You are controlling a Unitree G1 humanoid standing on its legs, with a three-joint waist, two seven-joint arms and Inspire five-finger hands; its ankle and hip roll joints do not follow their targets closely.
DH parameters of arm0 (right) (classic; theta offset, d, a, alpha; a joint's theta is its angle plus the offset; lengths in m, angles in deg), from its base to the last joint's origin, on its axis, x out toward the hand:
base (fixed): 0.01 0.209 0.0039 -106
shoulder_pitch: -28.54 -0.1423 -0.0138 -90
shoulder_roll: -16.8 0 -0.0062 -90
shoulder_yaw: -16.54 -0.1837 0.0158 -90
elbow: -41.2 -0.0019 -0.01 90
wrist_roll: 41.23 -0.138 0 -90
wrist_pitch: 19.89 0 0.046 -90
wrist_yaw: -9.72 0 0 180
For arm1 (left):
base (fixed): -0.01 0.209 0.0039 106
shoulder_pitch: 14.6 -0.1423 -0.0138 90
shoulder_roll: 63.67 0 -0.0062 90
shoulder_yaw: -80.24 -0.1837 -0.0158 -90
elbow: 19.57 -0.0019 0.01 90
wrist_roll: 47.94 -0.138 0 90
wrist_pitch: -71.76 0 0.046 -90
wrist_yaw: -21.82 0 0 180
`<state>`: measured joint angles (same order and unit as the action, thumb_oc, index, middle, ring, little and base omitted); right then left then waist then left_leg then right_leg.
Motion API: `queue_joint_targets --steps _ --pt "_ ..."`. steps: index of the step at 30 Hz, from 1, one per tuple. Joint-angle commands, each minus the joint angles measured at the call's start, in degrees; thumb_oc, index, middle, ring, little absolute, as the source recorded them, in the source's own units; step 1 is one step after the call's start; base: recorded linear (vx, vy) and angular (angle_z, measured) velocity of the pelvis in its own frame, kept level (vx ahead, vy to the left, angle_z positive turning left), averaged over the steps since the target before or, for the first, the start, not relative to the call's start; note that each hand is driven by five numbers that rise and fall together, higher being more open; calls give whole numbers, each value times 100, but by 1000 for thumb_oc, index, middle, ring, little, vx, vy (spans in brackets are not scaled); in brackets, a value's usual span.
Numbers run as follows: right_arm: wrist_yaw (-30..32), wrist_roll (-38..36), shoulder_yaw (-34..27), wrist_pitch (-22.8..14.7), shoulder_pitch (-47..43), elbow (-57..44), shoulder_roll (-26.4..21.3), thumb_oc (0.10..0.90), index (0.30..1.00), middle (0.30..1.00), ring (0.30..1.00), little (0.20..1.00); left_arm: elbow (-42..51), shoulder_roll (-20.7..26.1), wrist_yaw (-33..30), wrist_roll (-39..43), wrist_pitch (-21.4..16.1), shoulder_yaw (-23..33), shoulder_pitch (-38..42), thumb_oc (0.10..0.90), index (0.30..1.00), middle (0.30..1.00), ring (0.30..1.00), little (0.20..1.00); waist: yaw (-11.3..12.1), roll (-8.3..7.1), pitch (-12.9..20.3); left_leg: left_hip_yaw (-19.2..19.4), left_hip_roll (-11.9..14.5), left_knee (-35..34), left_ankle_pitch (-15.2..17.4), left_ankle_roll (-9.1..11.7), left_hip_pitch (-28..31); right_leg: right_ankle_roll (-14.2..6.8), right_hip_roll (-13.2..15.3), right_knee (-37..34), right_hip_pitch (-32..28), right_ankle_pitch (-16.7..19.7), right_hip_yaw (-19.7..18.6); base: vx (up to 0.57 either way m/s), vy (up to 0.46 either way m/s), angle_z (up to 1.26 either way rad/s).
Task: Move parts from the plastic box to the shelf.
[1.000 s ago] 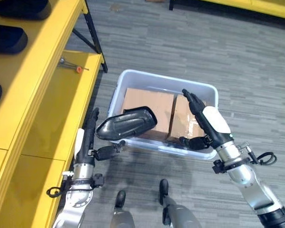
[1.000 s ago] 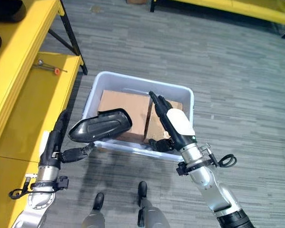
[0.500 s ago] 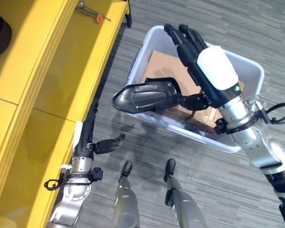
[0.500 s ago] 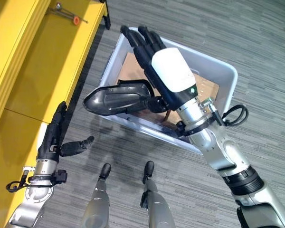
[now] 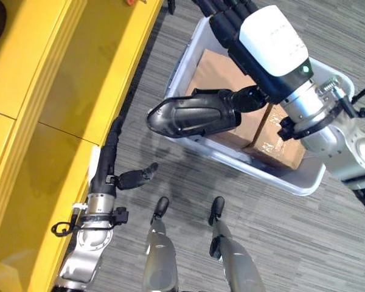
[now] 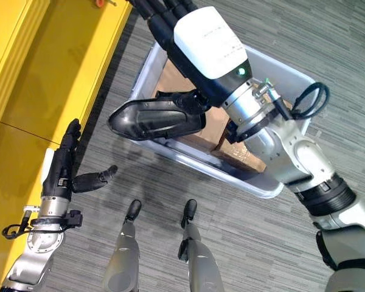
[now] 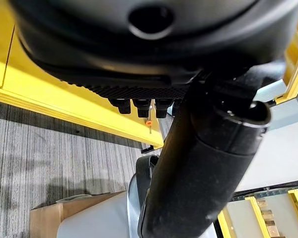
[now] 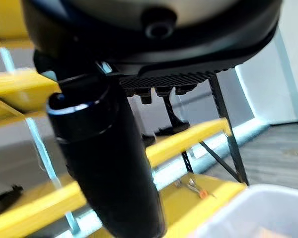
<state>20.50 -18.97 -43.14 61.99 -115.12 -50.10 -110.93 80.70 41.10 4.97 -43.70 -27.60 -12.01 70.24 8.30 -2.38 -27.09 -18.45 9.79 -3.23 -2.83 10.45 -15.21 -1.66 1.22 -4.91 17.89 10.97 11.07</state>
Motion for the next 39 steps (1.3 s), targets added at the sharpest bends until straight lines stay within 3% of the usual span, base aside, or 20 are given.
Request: queue_joint_targets --steps 1,25,39 --pt "439 -381 217 -18 -859 -45 -230 900 1000 1000 1000 1000 963 324 -130 167 -682 270 -175 900 1000 1000 1000 1000 -29 -217 280 31 170 -177 -402 -81 240 -567 650 565 -5 -617 -316 -10 -9 8" --pt "550 -964 1223 179 -2266 1973 250 900 1000 1000 1000 1000 797 314 -351 287 -735 122 98 900 1000 1000 1000 1000 117 -97 -269 51 187 -177 -610 1 -320 -516 658 1001 786 -663 -323 -2 -2 0" --pt "644 -1091 1465 226 -2716 2514 626 900 1000 1000 1000 1000 797 277 -480 299 -731 112 138 900 1000 1000 1000 1000 170 -115 -270 17 250 -177 -682 57 -708 -503 629 1088 1183 -683 -256 0 0 0"
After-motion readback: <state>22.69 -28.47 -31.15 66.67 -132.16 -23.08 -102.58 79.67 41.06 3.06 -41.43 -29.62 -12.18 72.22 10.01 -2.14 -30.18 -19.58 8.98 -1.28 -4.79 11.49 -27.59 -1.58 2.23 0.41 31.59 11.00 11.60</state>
